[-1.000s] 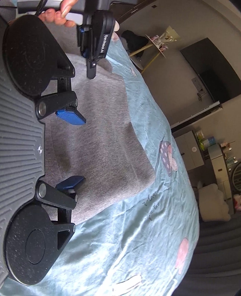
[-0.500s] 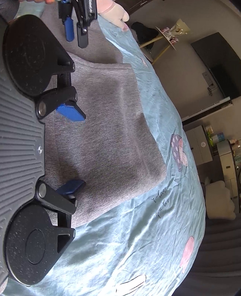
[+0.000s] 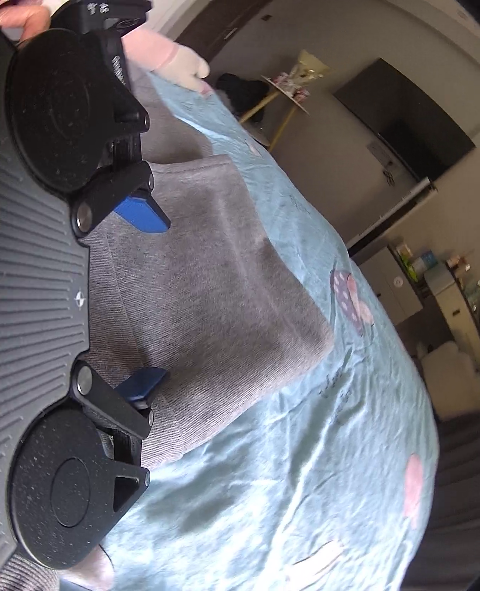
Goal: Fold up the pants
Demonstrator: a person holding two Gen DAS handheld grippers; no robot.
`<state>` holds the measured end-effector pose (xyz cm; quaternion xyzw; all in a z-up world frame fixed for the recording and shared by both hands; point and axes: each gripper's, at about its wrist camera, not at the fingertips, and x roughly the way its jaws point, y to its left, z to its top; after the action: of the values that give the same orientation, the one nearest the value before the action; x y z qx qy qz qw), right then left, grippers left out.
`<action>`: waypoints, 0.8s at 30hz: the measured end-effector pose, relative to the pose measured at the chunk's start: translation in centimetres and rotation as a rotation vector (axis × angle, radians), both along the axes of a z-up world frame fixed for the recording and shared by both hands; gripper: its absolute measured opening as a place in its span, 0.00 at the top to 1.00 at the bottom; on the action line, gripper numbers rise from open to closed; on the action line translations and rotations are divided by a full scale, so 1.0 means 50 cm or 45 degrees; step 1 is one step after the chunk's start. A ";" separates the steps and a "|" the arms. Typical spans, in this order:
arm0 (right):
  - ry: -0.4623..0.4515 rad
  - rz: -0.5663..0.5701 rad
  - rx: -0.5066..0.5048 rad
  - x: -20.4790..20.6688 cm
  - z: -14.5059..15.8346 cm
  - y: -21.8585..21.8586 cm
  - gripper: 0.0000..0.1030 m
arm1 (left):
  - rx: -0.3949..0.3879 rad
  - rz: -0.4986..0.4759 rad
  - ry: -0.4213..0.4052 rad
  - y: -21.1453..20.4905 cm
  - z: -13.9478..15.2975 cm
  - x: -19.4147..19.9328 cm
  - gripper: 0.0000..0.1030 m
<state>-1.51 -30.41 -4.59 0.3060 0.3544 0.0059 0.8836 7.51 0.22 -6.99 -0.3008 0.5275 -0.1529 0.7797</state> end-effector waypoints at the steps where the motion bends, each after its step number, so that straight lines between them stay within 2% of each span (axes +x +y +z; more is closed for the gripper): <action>1: 0.001 -0.001 0.000 0.003 -0.003 0.000 0.21 | -0.007 0.003 -0.020 0.002 0.000 -0.005 0.81; 3: 0.000 0.013 -0.027 0.007 -0.005 0.007 0.21 | 0.036 -0.005 -0.097 -0.004 0.016 -0.016 0.84; 6: -0.002 0.039 -0.067 0.011 -0.005 0.017 0.20 | 0.169 -0.050 -0.260 -0.025 0.048 -0.035 0.84; 7: -0.003 0.043 -0.074 0.011 -0.005 0.019 0.20 | 0.196 -0.060 -0.286 -0.031 0.053 -0.038 0.84; 9: -0.004 0.045 -0.077 0.012 -0.005 0.020 0.19 | 0.268 -0.066 -0.269 -0.039 0.049 -0.034 0.81; 10: -0.003 0.043 -0.073 0.011 -0.005 0.019 0.19 | 0.292 -0.062 -0.249 -0.036 0.045 -0.031 0.73; 12: -0.002 0.035 -0.059 0.011 -0.006 0.016 0.19 | 0.302 -0.013 -0.254 -0.021 0.055 -0.033 0.67; 14: -0.005 0.029 -0.043 0.010 -0.007 0.012 0.19 | 0.291 0.081 -0.295 0.008 0.083 -0.039 0.47; 15: -0.006 0.027 -0.037 0.010 -0.007 0.010 0.19 | 0.258 0.152 -0.315 0.035 0.099 -0.044 0.34; 16: -0.007 0.026 -0.033 0.010 -0.007 0.009 0.19 | 0.208 0.236 -0.344 0.070 0.116 -0.050 0.26; 18: -0.008 0.029 -0.037 0.011 -0.007 0.010 0.19 | 0.137 0.410 -0.396 0.156 0.147 -0.058 0.20; 19: -0.007 0.033 -0.041 0.012 -0.007 0.011 0.18 | 0.143 0.492 -0.411 0.203 0.158 -0.060 0.18; 21: -0.007 0.042 -0.045 0.015 -0.009 0.013 0.16 | 0.203 0.630 -0.406 0.299 0.167 -0.060 0.18; 24: -0.006 0.048 -0.044 0.023 -0.013 0.016 0.15 | 0.283 0.816 -0.326 0.435 0.145 -0.073 0.20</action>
<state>-0.36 -29.62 -5.26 0.2840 0.3582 0.0171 0.8892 3.87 21.97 0.28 -0.3426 0.3179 0.1213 0.8757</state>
